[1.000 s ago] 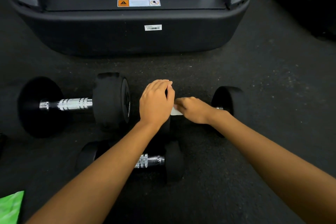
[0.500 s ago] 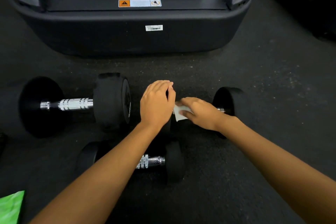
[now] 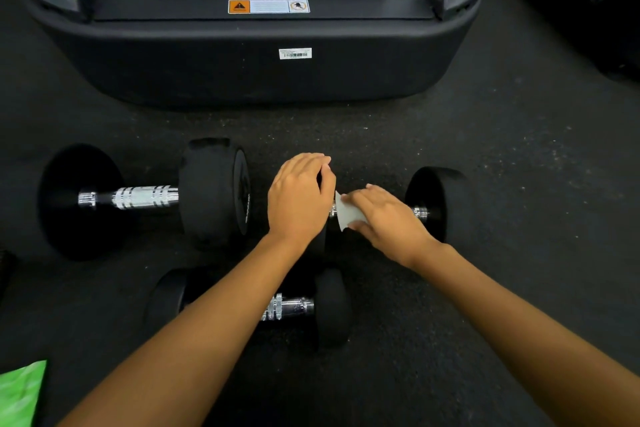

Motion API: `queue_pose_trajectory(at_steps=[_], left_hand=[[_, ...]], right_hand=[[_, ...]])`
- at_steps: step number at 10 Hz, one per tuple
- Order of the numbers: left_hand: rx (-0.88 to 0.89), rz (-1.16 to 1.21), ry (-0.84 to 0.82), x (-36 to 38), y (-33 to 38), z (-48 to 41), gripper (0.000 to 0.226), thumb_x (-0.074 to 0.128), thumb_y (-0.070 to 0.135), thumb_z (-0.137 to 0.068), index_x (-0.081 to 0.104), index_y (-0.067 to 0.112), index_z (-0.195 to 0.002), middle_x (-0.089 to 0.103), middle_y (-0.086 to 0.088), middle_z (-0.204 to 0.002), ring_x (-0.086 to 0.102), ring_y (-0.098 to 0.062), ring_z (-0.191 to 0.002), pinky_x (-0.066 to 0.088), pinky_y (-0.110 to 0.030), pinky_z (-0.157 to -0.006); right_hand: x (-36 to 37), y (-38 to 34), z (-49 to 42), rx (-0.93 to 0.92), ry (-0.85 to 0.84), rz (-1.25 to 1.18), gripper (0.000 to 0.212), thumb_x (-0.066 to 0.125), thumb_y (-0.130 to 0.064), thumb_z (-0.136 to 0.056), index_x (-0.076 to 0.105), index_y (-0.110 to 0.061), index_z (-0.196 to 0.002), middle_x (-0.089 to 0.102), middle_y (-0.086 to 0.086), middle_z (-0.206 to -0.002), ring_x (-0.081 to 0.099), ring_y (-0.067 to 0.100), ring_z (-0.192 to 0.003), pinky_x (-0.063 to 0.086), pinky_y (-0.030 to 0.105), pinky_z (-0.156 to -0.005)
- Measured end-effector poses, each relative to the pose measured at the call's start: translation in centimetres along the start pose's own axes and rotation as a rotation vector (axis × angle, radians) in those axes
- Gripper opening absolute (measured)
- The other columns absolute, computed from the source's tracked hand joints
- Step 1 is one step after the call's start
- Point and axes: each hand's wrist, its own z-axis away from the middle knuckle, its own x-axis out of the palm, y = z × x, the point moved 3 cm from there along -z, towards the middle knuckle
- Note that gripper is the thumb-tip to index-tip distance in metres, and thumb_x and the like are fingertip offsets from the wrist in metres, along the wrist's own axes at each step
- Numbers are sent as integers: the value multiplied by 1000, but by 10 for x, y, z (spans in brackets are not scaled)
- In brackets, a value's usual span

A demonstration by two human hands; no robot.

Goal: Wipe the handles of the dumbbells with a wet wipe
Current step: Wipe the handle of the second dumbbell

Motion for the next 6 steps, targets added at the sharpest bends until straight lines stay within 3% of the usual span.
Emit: queue_pose_trajectory(at_steps=[1, 4, 5, 6], left_hand=[[-5, 1, -5, 1, 0, -1, 28, 45, 18, -95, 64, 9, -114, 65, -4, -117, 54, -14, -116, 40, -32, -103], [-9, 4, -11, 1, 0, -1, 29, 45, 19, -95, 64, 11, -114, 64, -3, -118, 54, -13, -116, 40, -32, -103], [-12, 8, -11, 1, -1, -1, 29, 45, 19, -94, 65, 11, -114, 65, -2, -118, 54, -13, -116, 40, -32, -102], [-15, -5, -16, 1, -1, -2, 29, 44, 20, -95, 64, 12, -114, 64, -2, -118, 53, -13, -117, 40, -31, -102]], right_hand=[[5, -5, -10, 55, -1, -65, 44, 60, -24, -89, 49, -10, -128, 57, 8, -125, 50, 21, -120, 18, 28, -115], [1, 5, -5, 79, -76, -123, 50, 57, -26, -91, 42, -16, -137, 51, 4, -136, 42, 17, -128, 18, 27, -114], [-3, 12, -12, 192, -238, -257, 50, 56, -29, -91, 41, -18, -138, 49, 4, -137, 43, 20, -127, 34, 37, -107], [-6, 16, -25, 260, -380, -390, 49, 57, -29, -91, 45, -16, -136, 53, 6, -133, 48, 22, -122, 39, 36, -100]])
